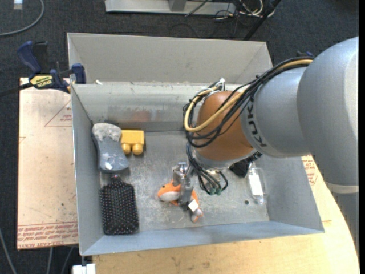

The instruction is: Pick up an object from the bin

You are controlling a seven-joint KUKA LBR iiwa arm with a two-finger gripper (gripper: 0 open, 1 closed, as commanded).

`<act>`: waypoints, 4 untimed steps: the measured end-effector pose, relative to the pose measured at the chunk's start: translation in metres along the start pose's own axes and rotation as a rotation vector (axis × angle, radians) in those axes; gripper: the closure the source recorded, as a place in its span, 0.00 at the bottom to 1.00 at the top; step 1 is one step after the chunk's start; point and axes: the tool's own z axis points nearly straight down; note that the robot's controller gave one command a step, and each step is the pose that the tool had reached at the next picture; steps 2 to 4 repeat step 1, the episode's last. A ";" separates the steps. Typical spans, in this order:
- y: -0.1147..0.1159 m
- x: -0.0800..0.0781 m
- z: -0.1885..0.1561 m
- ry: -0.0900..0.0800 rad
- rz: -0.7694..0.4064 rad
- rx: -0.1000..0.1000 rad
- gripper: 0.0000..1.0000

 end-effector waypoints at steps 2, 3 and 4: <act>-0.003 0.003 -0.142 -0.004 -0.025 -0.001 1.00; -0.003 0.003 -0.142 -0.004 -0.025 -0.001 1.00; -0.003 0.003 -0.142 -0.004 -0.025 -0.001 1.00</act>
Offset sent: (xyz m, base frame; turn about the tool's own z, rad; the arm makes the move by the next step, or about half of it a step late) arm 0.0000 0.0000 0.0000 0.0000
